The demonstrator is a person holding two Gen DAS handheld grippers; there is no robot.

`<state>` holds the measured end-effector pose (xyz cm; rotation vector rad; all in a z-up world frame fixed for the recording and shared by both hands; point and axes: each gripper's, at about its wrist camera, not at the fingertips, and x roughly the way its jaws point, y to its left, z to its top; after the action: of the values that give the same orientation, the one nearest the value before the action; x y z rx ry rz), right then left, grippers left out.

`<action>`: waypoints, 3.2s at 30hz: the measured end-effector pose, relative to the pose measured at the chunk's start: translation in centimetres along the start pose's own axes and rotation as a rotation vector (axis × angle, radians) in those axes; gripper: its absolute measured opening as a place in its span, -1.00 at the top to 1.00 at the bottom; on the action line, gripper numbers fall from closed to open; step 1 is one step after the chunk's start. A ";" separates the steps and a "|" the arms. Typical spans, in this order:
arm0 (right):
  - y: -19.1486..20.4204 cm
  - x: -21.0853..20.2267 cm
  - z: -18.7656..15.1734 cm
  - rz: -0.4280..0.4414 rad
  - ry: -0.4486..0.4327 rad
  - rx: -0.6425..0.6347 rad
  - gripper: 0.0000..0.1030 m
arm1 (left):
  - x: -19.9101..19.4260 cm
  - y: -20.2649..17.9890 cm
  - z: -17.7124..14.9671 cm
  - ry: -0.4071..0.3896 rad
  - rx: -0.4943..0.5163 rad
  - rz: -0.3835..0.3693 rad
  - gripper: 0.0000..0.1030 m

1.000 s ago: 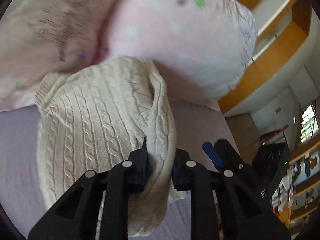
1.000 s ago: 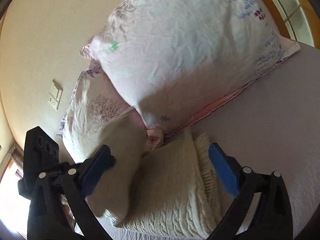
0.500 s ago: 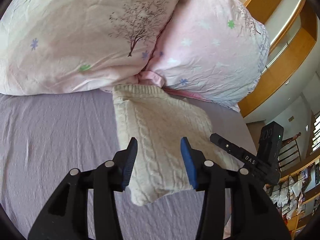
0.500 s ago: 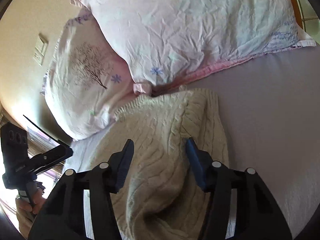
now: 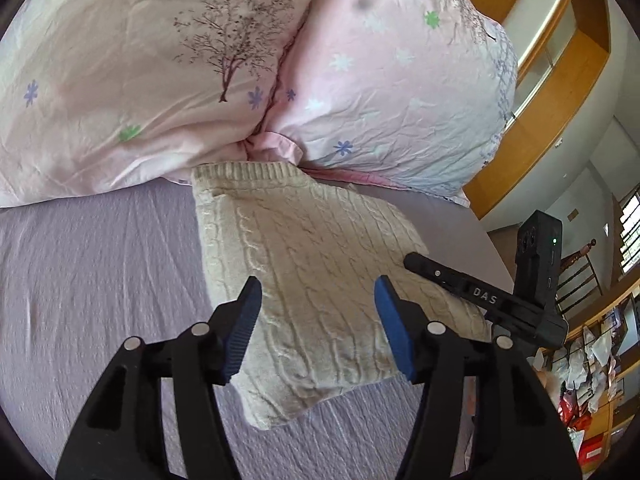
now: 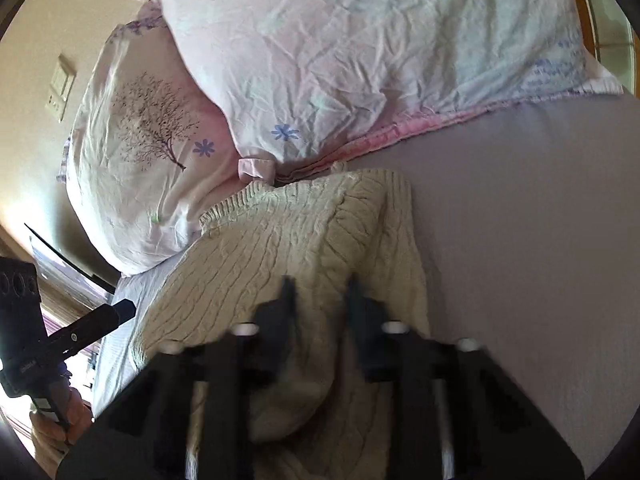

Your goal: Fold small clothes

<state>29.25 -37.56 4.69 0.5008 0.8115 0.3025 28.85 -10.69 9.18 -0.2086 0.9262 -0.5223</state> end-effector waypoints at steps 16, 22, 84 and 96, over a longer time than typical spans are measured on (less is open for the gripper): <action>-4.7 -1.8 0.8 0.011 -0.030 0.204 -0.93 | 0.1 4.1 -0.3 0.004 -0.124 -0.017 -0.43; -4.7 0.4 0.2 0.072 0.094 0.218 -0.44 | 4.4 6.0 -1.2 0.118 -0.232 -0.100 -0.43; 16.1 1.6 -20.4 -0.380 0.148 -0.385 -0.97 | -9.6 9.8 -17.7 0.070 0.008 0.543 -0.97; 16.1 1.5 -20.6 -0.386 0.134 -0.378 -0.97 | -9.4 10.1 -17.8 0.049 -0.005 0.520 -0.97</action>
<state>13.59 -16.98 0.37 -0.0345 0.9364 0.1264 13.33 3.66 1.34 0.0447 0.9853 -0.0437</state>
